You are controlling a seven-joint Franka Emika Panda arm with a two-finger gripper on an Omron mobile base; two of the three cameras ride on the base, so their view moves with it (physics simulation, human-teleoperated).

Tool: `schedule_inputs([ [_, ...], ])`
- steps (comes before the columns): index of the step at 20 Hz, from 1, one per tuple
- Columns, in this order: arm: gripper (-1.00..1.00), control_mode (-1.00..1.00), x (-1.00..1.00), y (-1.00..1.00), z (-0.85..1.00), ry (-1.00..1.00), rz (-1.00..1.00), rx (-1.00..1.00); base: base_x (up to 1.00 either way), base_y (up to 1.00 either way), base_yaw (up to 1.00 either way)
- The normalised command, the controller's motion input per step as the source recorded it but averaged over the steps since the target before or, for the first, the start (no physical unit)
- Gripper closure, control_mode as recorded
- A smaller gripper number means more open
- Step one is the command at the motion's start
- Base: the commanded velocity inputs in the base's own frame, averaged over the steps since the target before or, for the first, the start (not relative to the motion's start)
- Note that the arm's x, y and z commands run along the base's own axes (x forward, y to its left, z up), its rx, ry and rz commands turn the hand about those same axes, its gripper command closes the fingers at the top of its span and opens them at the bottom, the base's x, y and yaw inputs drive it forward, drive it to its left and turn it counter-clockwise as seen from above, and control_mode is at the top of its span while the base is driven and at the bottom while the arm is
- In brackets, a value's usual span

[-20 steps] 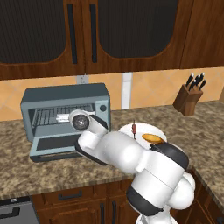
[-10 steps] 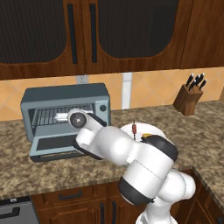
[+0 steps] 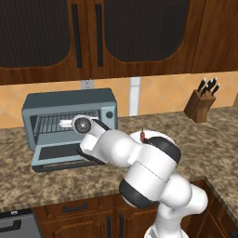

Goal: Pick up the kebab skewer and baguette bread, and place them inside the toaster oven. Close the toaster oven door and start by setting the timer.

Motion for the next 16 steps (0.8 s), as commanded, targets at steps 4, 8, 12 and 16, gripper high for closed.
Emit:
schedule_inputs([
  [4,-1.0,-1.0,0.0,0.11,-0.13,0.05,0.0,0.0,0.0,0.0,0.0],
  [8,-1.0,-1.0,0.02,0.01,-0.18,0.04,0.0,0.0,0.0,0.0,0.0],
  [12,-1.0,-1.0,0.12,0.05,0.0,0.13,0.0,0.0,0.0,0.0,0.0],
  [16,-1.0,-1.0,0.15,0.0,-0.04,0.06,0.0,0.0,0.0,0.0,0.0],
])
